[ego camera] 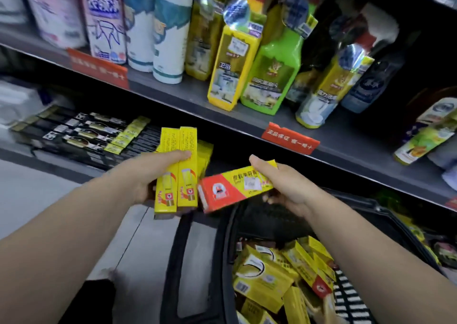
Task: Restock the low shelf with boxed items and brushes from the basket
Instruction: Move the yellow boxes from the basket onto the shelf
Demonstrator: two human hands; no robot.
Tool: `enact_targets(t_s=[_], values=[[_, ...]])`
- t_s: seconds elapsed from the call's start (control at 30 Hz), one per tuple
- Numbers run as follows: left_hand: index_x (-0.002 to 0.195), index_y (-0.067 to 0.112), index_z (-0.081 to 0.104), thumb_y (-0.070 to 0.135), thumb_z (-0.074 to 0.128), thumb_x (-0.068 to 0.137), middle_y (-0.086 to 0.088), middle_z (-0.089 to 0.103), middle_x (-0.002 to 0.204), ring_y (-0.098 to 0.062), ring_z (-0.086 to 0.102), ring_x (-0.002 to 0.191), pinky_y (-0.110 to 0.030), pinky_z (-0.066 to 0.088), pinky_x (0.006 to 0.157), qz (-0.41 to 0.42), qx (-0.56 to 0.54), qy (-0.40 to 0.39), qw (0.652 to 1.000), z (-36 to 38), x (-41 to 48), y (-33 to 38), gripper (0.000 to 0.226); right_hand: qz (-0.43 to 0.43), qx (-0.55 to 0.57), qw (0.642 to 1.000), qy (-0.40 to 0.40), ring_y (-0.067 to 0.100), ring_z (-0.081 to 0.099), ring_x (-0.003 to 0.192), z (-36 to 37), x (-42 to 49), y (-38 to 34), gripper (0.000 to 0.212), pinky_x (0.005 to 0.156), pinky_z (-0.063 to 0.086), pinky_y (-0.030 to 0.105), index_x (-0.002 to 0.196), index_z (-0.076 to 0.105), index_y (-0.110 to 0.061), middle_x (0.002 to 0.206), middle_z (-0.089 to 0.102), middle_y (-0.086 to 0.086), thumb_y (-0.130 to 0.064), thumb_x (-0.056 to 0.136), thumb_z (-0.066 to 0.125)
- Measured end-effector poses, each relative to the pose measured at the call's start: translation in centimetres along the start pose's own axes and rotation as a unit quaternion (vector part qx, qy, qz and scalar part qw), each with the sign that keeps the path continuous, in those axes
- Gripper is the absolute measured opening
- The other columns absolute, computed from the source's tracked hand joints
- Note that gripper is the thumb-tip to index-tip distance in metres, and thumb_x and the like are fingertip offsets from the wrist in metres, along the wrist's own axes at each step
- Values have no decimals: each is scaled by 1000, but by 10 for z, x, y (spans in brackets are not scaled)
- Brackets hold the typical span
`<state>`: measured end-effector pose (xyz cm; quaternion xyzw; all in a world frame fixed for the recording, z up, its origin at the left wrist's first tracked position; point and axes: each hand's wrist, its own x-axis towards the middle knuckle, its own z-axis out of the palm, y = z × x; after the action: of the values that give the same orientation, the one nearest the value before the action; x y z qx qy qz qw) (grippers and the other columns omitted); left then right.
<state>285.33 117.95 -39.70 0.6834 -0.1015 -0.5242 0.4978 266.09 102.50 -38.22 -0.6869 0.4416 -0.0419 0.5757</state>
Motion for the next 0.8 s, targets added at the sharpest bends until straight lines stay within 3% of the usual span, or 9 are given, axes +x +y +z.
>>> enact_targets(t_s=[0.1,0.2,0.27,0.33,0.43,0.5,0.57,0.63,0.8], values=[[117,8,59,45,68,79,-22,69,105,-40,68,86,-52,55,71,-13,-4,45,999,-36,22,5,53,-6,-14,999,48,8,53,55,21,30,-8,37,56,40,21,82,61,-22,61,63,-9,-59,85,53],[124,5,55,38,64,85,-25,66,112,-41,64,94,-58,50,84,-41,-39,58,997,-56,45,-3,52,-47,-7,997,60,13,52,70,45,59,-14,32,70,38,26,89,62,-17,74,61,-3,-49,87,57],[128,4,53,36,60,89,-25,62,119,-38,61,95,-58,46,91,-59,-65,56,995,-64,59,-9,51,-66,-30,994,76,13,50,70,61,78,-18,29,66,38,25,88,62,-14,75,58,-1,-43,88,59],[127,4,53,37,59,90,-25,62,120,-37,61,94,-57,46,90,-66,-81,57,993,-70,73,-13,50,-70,-47,990,114,9,49,70,73,100,-20,28,62,37,23,93,62,-13,80,57,-3,-41,90,58],[122,6,55,38,61,88,-21,65,115,-37,63,101,-55,49,87,-66,-102,67,990,-76,92,-16,47,-69,-26,982,172,13,50,86,85,135,-20,36,75,36,25,116,57,-8,105,57,4,-36,93,55],[115,8,57,37,64,87,-17,68,105,-33,66,93,-48,53,75,-59,-123,77,988,-78,106,-19,41,-77,-44,977,196,19,53,97,90,157,-20,41,80,37,26,125,51,-5,117,57,11,-32,94,54],[104,10,58,36,66,86,-13,68,91,-29,65,77,-39,52,60,-51,-133,86,986,-80,119,-22,33,-57,-97,976,189,31,54,112,93,180,-16,45,88,40,31,129,49,-3,123,56,17,-32,94,53],[97,11,58,34,67,85,-12,67,86,-26,64,71,-36,50,56,-45,-131,93,986,-81,128,-27,28,-29,-154,976,151,33,53,115,94,199,-10,44,92,42,34,131,47,-8,127,56,17,-32,95,52],[96,11,59,36,68,84,-13,70,85,-27,67,70,-39,54,60,-52,-123,95,986,-81,142,-35,29,5,-221,974,49,20,49,96,96,217,5,34,82,39,26,126,51,-14,124,56,13,-26,95,54]])
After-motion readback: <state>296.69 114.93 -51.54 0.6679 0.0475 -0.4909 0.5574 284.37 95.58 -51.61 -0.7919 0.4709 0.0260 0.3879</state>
